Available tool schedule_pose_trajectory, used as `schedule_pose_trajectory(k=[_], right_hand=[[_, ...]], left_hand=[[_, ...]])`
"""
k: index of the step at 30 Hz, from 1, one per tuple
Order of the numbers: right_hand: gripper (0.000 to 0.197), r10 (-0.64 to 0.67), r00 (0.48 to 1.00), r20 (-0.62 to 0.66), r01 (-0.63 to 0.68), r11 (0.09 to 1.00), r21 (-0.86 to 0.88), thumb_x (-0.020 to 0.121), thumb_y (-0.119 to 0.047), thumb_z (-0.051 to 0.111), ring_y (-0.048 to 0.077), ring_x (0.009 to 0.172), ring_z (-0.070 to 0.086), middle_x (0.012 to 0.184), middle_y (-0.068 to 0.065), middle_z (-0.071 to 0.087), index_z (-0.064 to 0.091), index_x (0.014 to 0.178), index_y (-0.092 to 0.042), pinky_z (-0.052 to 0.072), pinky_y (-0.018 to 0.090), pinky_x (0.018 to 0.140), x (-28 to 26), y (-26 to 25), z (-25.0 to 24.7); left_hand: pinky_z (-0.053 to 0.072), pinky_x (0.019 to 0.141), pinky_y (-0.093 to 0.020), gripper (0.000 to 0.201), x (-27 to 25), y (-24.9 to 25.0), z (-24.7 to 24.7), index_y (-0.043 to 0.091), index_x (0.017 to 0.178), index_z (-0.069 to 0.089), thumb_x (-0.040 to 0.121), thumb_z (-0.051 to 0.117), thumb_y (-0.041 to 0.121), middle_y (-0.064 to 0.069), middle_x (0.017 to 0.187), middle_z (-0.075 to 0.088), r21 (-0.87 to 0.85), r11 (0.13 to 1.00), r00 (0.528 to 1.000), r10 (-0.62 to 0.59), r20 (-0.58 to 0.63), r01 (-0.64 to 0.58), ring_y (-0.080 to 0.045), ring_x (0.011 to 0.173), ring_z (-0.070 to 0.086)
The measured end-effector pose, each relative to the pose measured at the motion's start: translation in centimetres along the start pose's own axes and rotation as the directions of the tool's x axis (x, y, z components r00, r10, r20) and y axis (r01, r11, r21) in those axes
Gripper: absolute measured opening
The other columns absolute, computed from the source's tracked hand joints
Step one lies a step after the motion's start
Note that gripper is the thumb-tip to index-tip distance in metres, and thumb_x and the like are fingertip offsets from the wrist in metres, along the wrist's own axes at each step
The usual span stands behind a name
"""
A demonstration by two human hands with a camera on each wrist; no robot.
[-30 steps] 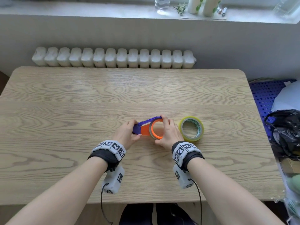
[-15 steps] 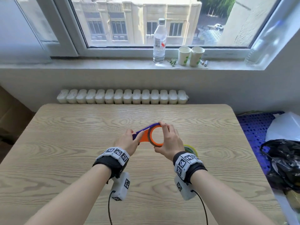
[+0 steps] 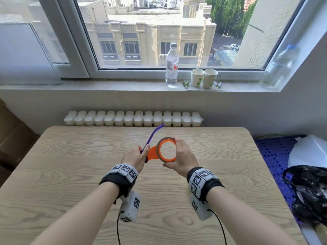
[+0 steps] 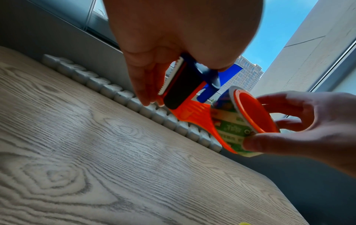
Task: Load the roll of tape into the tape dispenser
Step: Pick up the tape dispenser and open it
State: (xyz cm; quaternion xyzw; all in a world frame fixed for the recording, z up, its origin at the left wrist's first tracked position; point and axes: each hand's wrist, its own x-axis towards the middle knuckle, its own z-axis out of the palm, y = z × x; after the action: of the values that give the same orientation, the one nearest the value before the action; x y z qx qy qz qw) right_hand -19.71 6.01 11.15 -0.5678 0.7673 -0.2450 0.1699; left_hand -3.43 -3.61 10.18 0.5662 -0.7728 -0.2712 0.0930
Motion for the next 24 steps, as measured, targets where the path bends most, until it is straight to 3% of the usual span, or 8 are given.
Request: schedule_pose_trajectory(k=[5, 8, 11, 15, 18, 24], right_hand=[[0.102, -0.051, 0.999, -0.018, 0.051, 0.999, -0.013, 0.060, -0.038, 0.082, 0.020, 0.129, 0.041, 0.138, 0.005, 0.042, 0.026, 0.140, -0.009, 0.037, 0.031, 0.107, 0.4, -0.6, 0.0], [0.100, -0.060, 0.998, -0.033, 0.060, 0.998, 0.013, 0.058, -0.040, 0.083, 0.019, 0.124, 0.046, 0.134, 0.004, 0.045, 0.029, 0.137, -0.012, 0.043, 0.033, 0.099, 0.4, -1.1, 0.2], [0.099, -0.065, 0.997, -0.044, 0.067, 0.997, 0.030, 0.059, -0.039, 0.083, 0.020, 0.124, 0.045, 0.134, 0.005, 0.045, 0.029, 0.137, -0.010, 0.041, 0.032, 0.102, 0.4, -1.2, 0.3], [0.100, -0.043, 0.997, -0.068, 0.046, 0.998, 0.039, 0.059, -0.036, 0.084, 0.021, 0.125, 0.043, 0.135, 0.006, 0.041, 0.028, 0.138, -0.011, 0.041, 0.032, 0.103, 0.0, -0.4, 1.0], [0.103, 0.039, 0.997, -0.062, -0.039, 0.999, 0.002, 0.059, -0.041, 0.083, 0.020, 0.129, 0.040, 0.139, 0.005, 0.037, 0.027, 0.140, -0.011, 0.042, 0.033, 0.102, -0.8, 0.6, 2.1], [0.103, 0.139, 0.990, 0.034, -0.138, 0.990, -0.034, 0.058, -0.046, 0.081, 0.021, 0.128, 0.040, 0.136, 0.006, 0.040, 0.028, 0.139, -0.010, 0.039, 0.033, 0.103, -2.9, 2.0, 5.1]], left_hand=[[0.044, 0.078, -0.040, 0.059, 0.4, -0.9, -0.1, 0.004, 0.092, 0.058, 0.092, 0.028, 0.056, -0.016, 0.088, 0.068, 0.041, 0.999, 0.999, -0.033, 0.010, 0.032, -0.035, 0.088, 0.062], [0.042, 0.084, -0.040, 0.052, 0.4, -1.8, -0.4, 0.008, 0.109, 0.055, 0.094, 0.029, 0.050, -0.016, 0.103, 0.068, 0.017, 0.999, 0.999, -0.047, 0.017, 0.046, -0.037, 0.101, 0.061], [0.043, 0.086, -0.040, 0.045, 0.3, -2.7, -0.9, 0.015, 0.121, 0.049, 0.095, 0.030, 0.046, -0.017, 0.105, 0.069, -0.029, 0.997, 0.995, -0.073, 0.063, 0.075, -0.036, 0.103, 0.060], [0.042, 0.088, -0.039, 0.042, -0.2, -4.5, -1.6, 0.016, 0.119, 0.050, 0.096, 0.029, 0.044, -0.015, 0.103, 0.069, -0.085, 0.985, 0.987, -0.144, 0.067, 0.149, -0.037, 0.102, 0.060], [0.041, 0.087, -0.040, 0.042, -0.7, -5.8, -2.0, 0.016, 0.113, 0.054, 0.095, 0.031, 0.046, -0.013, 0.100, 0.068, -0.164, 0.970, 0.984, -0.173, 0.037, 0.177, -0.037, 0.101, 0.060], [0.045, 0.090, -0.043, 0.050, -1.9, -7.5, -1.7, 0.016, 0.107, 0.056, 0.088, 0.030, 0.054, -0.012, 0.108, 0.068, -0.228, 0.956, 0.982, -0.187, 0.019, 0.187, -0.035, 0.099, 0.061]])
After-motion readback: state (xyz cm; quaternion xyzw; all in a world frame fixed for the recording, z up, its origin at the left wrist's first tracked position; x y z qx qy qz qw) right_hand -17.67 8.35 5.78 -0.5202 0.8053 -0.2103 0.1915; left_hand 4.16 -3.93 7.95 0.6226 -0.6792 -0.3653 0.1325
